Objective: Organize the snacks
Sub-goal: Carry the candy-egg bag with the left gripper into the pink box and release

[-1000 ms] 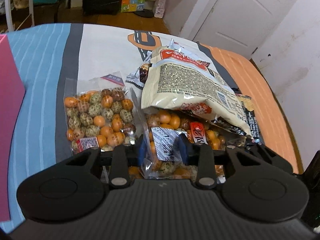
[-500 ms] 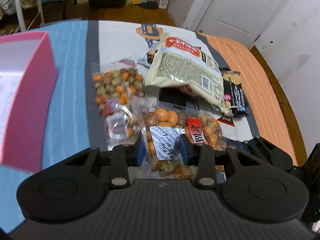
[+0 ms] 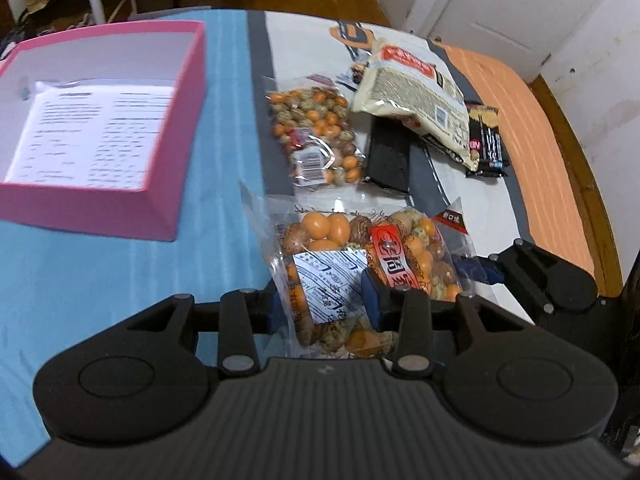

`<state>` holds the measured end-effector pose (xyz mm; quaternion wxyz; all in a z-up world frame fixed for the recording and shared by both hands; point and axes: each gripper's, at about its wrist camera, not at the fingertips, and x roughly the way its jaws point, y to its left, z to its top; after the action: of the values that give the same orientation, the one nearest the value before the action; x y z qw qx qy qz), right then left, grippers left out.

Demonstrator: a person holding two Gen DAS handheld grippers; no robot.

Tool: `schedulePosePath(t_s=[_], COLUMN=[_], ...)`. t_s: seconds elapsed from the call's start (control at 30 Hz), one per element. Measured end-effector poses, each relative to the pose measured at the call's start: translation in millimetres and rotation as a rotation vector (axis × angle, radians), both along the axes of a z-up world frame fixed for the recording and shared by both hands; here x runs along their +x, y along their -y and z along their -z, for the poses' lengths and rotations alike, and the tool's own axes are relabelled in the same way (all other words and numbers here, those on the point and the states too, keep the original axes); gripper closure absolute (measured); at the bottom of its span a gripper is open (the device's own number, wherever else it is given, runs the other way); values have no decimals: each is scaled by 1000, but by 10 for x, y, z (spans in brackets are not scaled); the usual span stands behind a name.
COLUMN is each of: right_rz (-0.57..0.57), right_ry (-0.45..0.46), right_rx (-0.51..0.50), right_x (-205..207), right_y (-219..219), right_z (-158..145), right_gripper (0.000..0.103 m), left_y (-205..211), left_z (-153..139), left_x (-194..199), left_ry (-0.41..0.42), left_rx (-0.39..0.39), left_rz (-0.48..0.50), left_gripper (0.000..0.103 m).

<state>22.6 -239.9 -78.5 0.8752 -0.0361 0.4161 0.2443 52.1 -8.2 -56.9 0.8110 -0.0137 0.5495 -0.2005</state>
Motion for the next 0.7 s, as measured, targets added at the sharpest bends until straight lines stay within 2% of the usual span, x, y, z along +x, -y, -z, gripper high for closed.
schedulePosePath(t_s=[0.23, 0.43, 0.57, 0.7], right_rz=[-82, -145, -195, -236], right_ry=[2, 61, 105, 115], right_rx=[-55, -100, -103, -113], right_x=[15, 158, 467, 905], right_y=[-407, -687, -861, -1078], right_z=[-384, -686, -856, -860], right_gripper=[18, 18, 18, 18], left_y=[-391, -688, -873, -1060], left_z=[-366, -661, -845, -878], left_x=[-153, -155, 48, 414], left_ry=[34, 127, 184, 215], left_rx=[-3, -12, -6, 14], left_rz=[-64, -124, -180, -231], left_gripper=[66, 66, 65, 65])
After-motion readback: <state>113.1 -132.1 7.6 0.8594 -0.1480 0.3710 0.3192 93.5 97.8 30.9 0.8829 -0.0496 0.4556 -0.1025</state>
